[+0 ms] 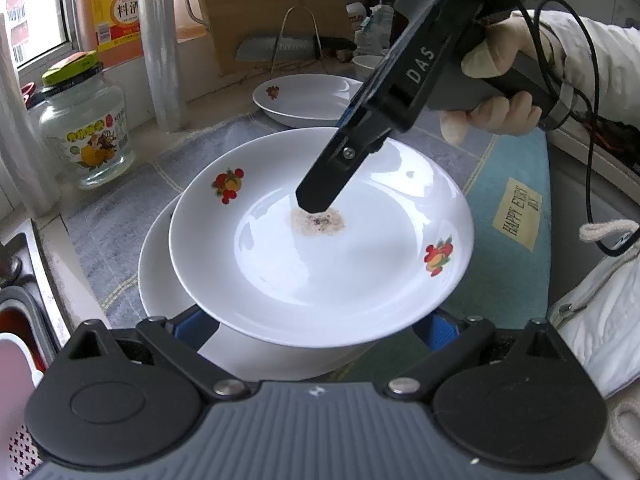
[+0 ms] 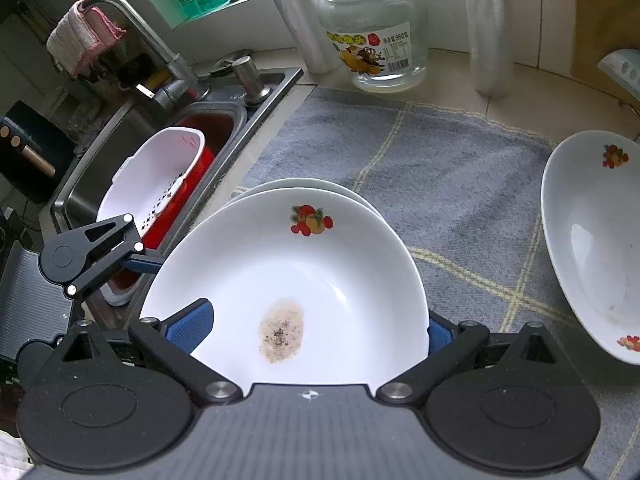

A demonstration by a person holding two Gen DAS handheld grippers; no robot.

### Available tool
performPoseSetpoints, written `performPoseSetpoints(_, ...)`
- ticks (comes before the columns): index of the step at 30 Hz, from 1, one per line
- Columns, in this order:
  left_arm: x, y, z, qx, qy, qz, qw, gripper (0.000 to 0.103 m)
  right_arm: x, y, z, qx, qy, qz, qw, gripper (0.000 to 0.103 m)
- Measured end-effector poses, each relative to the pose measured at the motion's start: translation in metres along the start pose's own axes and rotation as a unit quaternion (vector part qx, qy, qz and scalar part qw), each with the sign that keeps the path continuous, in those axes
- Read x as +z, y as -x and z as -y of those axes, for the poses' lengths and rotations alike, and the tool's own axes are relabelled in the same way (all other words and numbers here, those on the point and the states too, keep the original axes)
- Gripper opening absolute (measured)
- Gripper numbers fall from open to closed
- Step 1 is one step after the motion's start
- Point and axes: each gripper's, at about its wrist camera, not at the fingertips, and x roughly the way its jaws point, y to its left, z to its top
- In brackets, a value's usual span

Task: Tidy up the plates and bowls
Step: 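Lower the stained plate onto the other plate with the right gripper, then settle the stained plate on the towel and open the right gripper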

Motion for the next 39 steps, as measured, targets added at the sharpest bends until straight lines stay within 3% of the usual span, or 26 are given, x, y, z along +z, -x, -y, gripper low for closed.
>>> performPoseSetpoints(39, 0.007, -0.005, -0.015, -0.004, 0.028, -0.048, 0.9985, 0.101, 0.016, -0.026, -0.010, -0.046, 0.007, -0.047, 0.998, 0.103)
